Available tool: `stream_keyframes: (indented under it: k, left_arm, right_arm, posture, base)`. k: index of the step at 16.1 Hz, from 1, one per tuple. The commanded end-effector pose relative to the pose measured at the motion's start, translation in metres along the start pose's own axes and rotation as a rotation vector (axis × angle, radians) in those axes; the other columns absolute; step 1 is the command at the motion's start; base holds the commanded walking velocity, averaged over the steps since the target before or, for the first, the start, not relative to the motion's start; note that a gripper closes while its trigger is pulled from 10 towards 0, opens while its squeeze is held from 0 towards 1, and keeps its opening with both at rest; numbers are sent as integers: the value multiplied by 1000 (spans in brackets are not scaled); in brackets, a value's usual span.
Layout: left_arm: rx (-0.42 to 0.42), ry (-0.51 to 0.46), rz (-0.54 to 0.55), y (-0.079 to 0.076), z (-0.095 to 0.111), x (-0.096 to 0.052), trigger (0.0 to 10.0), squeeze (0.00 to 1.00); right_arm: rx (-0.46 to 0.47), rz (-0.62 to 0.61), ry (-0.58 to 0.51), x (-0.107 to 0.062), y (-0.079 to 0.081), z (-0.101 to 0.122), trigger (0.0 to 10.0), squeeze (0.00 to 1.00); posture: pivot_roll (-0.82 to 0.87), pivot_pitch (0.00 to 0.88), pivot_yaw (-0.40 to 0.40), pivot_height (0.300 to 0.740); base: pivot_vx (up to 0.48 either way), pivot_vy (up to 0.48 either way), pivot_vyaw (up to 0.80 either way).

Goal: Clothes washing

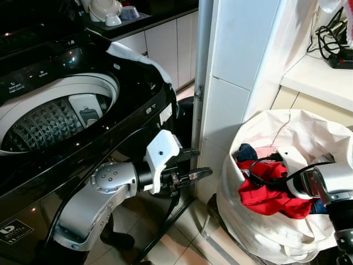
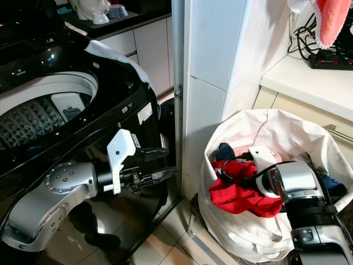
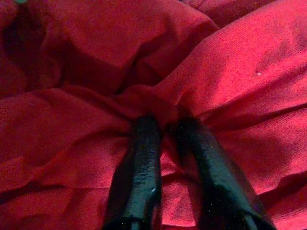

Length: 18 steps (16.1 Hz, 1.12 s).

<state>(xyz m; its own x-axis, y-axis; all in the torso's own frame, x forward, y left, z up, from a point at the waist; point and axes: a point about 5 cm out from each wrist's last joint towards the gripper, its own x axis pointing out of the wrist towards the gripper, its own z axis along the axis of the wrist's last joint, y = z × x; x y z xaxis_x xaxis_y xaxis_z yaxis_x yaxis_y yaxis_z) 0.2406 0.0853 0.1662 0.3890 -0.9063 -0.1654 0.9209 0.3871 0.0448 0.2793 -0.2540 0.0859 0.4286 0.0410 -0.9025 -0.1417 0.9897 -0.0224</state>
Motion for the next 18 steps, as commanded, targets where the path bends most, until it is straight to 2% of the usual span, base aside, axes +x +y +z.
stream_keyframes:
  k: [1,7,11,12,14,15,17,18]
  left_arm:
    - [11,-1,-3,1,2,1,10000,0]
    - [12,-1,7,2,1,3,10000,0]
    - [5,-9,12,2,1,3,10000,0]
    - [3,-14,17,3,2,3,10000,0]
    - [-6,-36,37,6,5,1,10000,0]
    - [-6,-40,41,7,6,1,10000,0]
    - [-3,-53,47,8,8,2,10000,0]
    - [0,-55,48,8,8,2,10000,0]
  right_arm:
    - [15,8,-14,-1,1,-1,0,0]
    - [49,5,-51,-5,1,0,0,0]
    - [104,59,-108,-15,2,7,0,0]
    - [158,129,-185,-27,2,19,0,0]
    - [228,266,-362,-65,0,42,0,0]
    - [243,321,-422,-81,-1,50,0,0]
    - [232,457,-566,-126,0,65,0,0]
    - [223,479,-590,-134,1,67,0,0]
  posture:
    - [-29,0,75,740]
    - [-32,0,79,740]
    - [-32,0,77,740]
    - [-32,0,77,740]
    - [-26,0,72,740]
    - [-27,0,73,740]
    - [-36,0,79,740]
    - [-36,0,79,740]
  base:
    - [0,0,0]
    - [0,0,0]
    - [0,0,0]
    - [0,0,0]
    - [0,0,0]
    - [0,0,0]
    - [0,0,0]
    - [0,0,0]
